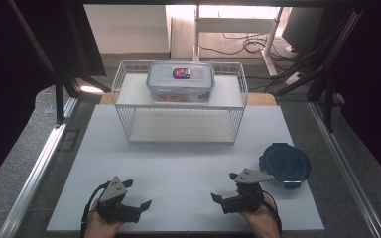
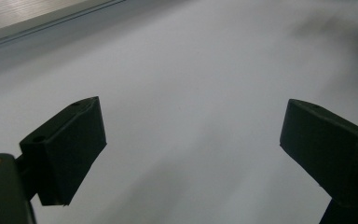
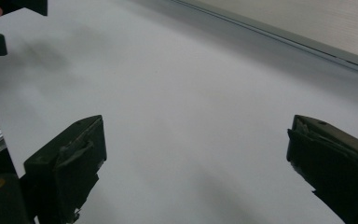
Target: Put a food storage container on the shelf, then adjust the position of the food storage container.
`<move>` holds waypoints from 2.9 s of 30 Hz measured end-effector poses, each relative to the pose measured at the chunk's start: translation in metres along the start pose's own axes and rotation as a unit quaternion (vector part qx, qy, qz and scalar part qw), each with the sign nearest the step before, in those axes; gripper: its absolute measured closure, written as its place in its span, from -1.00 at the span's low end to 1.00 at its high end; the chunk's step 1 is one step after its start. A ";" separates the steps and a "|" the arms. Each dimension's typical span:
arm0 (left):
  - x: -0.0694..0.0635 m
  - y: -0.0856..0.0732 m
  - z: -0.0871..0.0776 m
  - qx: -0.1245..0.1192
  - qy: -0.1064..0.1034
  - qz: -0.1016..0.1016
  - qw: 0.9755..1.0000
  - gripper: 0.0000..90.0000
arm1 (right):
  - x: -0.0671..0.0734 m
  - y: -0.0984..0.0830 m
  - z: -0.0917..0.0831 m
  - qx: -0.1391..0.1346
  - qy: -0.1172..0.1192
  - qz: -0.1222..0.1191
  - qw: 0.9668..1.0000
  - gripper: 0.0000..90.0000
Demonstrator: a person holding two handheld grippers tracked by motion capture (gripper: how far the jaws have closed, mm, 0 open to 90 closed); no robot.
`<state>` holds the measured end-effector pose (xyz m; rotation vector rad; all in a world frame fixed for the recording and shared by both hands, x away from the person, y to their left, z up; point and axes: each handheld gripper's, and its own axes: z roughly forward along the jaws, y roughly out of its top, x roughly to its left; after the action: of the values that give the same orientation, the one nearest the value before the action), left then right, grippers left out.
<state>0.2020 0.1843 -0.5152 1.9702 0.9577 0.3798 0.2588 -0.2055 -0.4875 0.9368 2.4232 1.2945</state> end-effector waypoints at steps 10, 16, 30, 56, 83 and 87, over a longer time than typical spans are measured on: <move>0.005 -0.002 0.001 0.001 -0.004 -0.009 1.000 -0.86 | -0.016 0.006 -0.011 0.005 -0.026 0.033 0.999 -1.00; 0.004 -0.002 0.002 0.002 -0.005 -0.009 1.000 -0.86 | -0.034 0.011 -0.032 -0.005 -0.057 0.045 0.997 -0.51; 0.002 0.001 0.003 -0.009 -0.006 -0.001 1.000 -0.85 | -0.140 -0.006 -0.116 -0.008 -0.207 0.128 0.970 0.98; 0.004 0.003 0.010 -0.002 -0.010 -0.006 1.000 -0.84 | -0.193 -0.032 -0.117 0.066 -0.330 0.177 0.925 0.99; -0.001 0.001 0.021 0.015 -0.025 -0.004 1.000 -0.84 | -0.143 -0.005 -0.060 0.060 -0.204 0.143 0.967 0.99; -0.001 0.000 0.021 0.016 -0.025 -0.005 1.000 -0.84 | -0.134 0.001 -0.048 0.061 -0.187 0.134 0.971 0.99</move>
<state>0.2143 0.1713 -0.5267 1.9938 0.9469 0.3104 0.3386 -0.3215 -0.4703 1.4389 2.1531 0.9417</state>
